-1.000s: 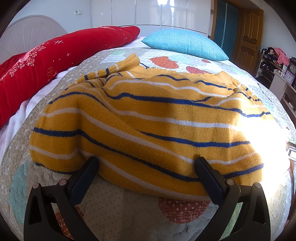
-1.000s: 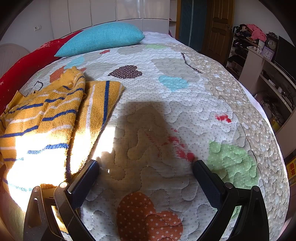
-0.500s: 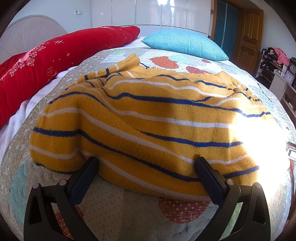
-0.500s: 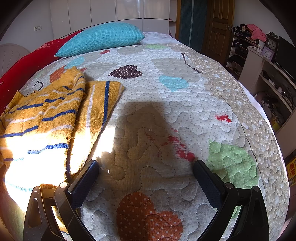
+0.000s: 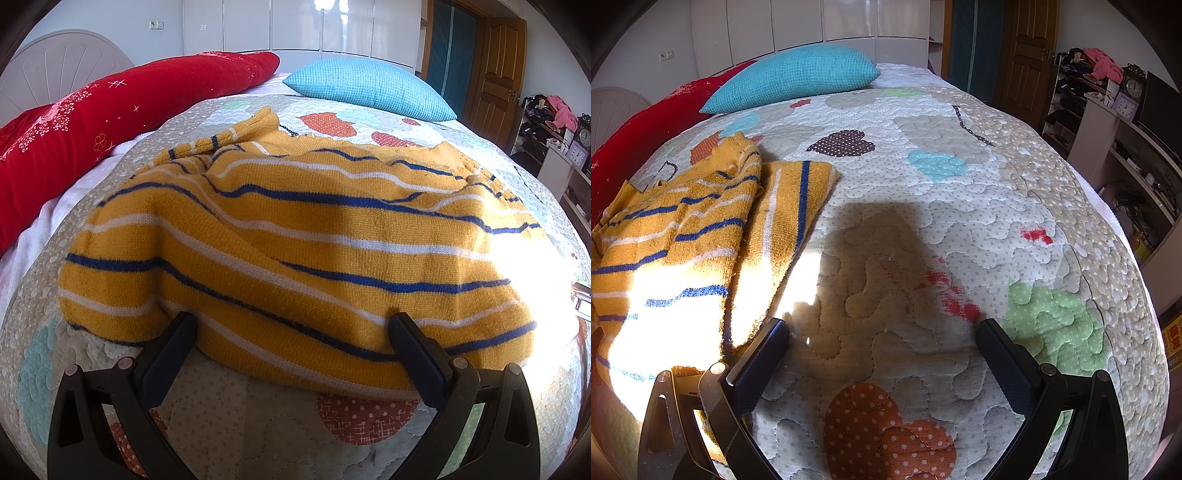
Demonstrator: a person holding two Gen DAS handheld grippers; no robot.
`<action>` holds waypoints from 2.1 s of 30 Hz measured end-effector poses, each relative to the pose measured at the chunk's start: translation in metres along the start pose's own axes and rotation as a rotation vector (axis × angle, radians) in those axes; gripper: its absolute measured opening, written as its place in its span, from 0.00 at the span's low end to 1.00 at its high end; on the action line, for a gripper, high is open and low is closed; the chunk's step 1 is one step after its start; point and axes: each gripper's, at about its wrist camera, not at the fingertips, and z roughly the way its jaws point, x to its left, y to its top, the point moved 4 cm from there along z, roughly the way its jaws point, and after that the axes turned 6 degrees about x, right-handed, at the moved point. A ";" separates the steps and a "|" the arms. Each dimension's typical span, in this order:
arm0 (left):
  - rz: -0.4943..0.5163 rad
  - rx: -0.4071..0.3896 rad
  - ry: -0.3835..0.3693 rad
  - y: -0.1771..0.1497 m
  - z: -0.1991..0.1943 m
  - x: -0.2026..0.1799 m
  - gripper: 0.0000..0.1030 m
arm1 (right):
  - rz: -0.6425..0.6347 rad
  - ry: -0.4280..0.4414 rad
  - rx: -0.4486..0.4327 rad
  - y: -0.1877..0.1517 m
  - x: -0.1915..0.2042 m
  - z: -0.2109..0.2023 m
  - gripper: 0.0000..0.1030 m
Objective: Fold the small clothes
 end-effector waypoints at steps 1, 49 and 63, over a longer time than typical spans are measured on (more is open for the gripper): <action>0.000 0.000 0.000 0.000 0.000 0.000 1.00 | 0.000 0.000 0.000 0.000 0.000 0.000 1.00; -0.001 0.000 -0.001 0.000 0.000 0.001 1.00 | -0.001 0.000 -0.001 0.000 0.000 0.000 1.00; -0.052 0.051 -0.008 -0.003 0.004 0.000 1.00 | 0.057 0.016 0.036 0.002 -0.004 0.001 1.00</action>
